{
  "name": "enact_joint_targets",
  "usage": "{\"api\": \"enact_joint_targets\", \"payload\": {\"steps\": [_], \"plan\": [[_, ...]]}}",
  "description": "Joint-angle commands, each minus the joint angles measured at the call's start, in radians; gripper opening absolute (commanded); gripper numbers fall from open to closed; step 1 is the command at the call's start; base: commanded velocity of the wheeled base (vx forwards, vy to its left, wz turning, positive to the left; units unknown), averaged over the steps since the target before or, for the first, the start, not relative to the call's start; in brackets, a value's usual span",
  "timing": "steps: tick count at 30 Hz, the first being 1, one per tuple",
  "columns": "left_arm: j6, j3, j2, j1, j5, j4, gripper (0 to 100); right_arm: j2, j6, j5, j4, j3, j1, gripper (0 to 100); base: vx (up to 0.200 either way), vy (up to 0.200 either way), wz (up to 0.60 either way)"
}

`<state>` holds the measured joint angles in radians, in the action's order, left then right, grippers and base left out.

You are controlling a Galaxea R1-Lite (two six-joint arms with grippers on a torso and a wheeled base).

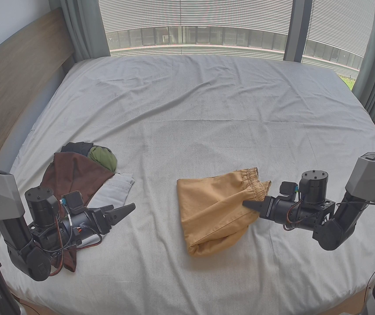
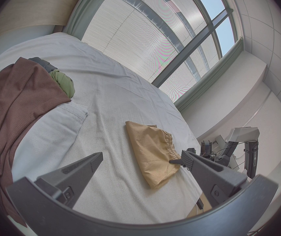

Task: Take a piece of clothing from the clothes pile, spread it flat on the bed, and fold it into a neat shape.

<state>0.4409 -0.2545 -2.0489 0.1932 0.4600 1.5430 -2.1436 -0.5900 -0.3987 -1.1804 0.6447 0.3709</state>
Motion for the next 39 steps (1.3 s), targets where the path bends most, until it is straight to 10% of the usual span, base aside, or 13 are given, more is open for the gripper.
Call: {"api": "enact_joint_targets", "payload": {"steps": [1,39], "plan": [[0.001,0.001,0.019,0.000,0.000,0.002,100,0.070,-0.005,0.001,0.008,0.058,0.025,0,0.000,0.000,0.00],[0.001,0.006,0.019,0.000,0.000,0.000,100,-0.027,-0.019,0.012,0.369,0.694,0.039,0,0.000,0.000,0.00]]}}
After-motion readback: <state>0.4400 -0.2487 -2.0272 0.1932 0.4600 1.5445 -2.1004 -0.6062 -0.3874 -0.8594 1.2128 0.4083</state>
